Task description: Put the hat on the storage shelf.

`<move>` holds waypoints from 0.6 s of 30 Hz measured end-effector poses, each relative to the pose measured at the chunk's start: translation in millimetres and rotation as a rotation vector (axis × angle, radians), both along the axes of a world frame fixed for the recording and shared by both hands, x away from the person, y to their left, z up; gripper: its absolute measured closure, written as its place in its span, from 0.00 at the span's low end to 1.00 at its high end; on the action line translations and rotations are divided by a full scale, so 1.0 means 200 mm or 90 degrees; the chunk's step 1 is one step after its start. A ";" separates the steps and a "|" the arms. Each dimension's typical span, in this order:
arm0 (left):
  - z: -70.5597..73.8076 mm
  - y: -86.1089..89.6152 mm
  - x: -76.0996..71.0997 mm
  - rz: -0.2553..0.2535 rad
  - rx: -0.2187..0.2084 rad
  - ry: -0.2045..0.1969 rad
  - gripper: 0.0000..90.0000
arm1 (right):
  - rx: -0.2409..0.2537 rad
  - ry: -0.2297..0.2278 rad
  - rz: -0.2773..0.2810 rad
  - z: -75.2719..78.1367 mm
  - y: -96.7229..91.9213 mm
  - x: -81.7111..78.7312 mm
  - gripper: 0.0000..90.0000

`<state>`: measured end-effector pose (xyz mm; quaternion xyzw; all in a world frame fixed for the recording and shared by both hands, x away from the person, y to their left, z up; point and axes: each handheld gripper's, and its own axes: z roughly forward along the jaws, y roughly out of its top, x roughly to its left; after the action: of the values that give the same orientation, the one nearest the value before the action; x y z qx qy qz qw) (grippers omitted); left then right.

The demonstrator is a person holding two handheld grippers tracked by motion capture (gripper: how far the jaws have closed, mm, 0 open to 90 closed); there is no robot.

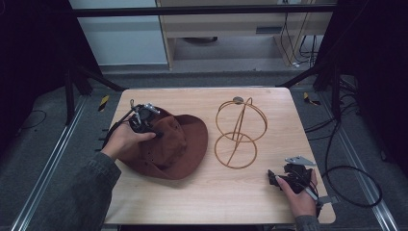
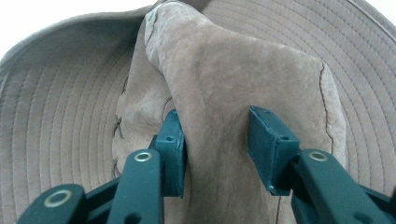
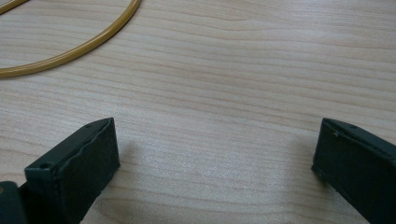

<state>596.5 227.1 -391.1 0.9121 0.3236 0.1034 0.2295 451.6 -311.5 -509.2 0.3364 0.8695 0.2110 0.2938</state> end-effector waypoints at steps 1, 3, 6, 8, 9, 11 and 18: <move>0.00 0.00 0.00 0.000 0.000 0.000 0.67 | 0.000 0.000 0.000 0.00 0.00 0.00 0.01; 0.00 0.00 0.00 -0.002 0.002 0.005 0.71 | 0.000 0.000 0.000 0.00 0.00 0.00 0.01; -0.01 -0.01 0.00 -0.001 0.003 0.009 0.80 | 0.000 0.000 0.000 0.00 0.00 0.00 0.00; -0.01 -0.01 0.01 -0.009 0.005 0.015 0.85 | 0.000 0.000 0.000 0.00 0.00 0.00 0.00; -0.01 -0.01 0.01 -0.009 0.005 0.015 0.87 | 0.000 0.000 0.000 0.00 0.00 0.00 0.00; -0.01 0.00 0.01 -0.019 0.002 0.024 0.90 | 0.000 0.000 0.000 0.00 0.00 0.00 0.00; 0.01 0.01 -0.01 -0.021 -0.006 0.023 0.98 | 0.000 0.000 0.000 0.00 0.00 0.00 0.00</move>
<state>594.7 229.4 -389.1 0.9179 0.3133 0.0815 0.2296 451.6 -311.5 -509.2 0.3363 0.8695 0.2109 0.2939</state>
